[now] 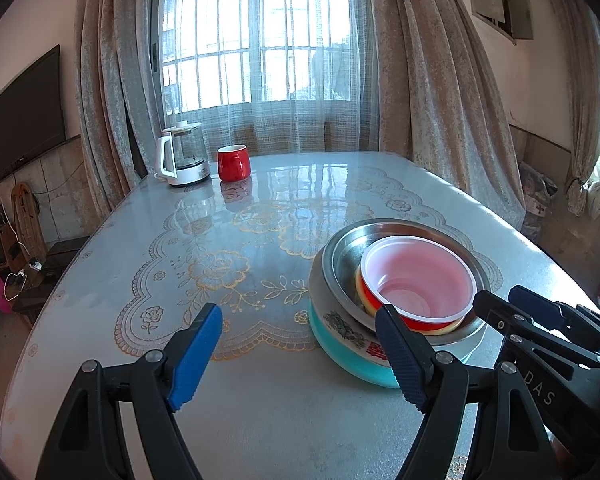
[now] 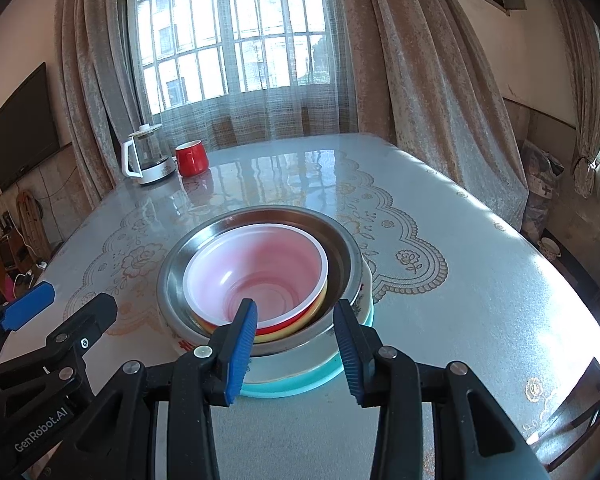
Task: Organize plates and bowls
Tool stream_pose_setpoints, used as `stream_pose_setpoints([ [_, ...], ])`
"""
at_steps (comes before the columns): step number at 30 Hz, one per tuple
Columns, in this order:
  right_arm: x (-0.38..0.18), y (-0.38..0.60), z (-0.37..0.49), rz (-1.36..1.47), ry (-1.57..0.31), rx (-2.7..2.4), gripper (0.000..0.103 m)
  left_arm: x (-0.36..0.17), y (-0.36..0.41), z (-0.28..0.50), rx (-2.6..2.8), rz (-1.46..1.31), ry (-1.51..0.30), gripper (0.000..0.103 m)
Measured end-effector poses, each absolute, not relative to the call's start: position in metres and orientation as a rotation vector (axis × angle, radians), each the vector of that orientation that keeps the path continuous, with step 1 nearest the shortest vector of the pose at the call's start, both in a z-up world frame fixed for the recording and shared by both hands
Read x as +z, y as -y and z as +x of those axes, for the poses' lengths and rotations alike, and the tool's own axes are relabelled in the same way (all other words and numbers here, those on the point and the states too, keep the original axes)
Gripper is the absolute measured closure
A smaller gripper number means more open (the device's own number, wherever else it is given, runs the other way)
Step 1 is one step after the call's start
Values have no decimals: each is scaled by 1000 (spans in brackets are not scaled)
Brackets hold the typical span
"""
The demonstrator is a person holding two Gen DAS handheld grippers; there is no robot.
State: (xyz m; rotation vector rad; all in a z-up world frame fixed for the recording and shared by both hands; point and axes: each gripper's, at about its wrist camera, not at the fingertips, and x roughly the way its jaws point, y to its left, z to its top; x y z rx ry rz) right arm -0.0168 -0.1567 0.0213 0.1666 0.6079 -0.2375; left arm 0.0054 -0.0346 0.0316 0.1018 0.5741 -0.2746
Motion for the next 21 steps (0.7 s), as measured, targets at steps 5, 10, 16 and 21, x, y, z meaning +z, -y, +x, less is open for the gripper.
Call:
stream_pose_setpoints([
  [5, 21, 156, -15, 165, -611, -236, 63, 32, 35, 6, -274, 102, -576, 24],
  [10, 20, 155, -12, 159, -613, -233, 63, 33, 37, 10, -273, 100, -580, 23],
  [16, 20, 155, -11, 159, -615, -232, 63, 31, 37, 11, -273, 95, -586, 21],
  [21, 19, 156, -10, 159, -615, -233, 63, 30, 36, 14, -268, 76, -580, 18],
])
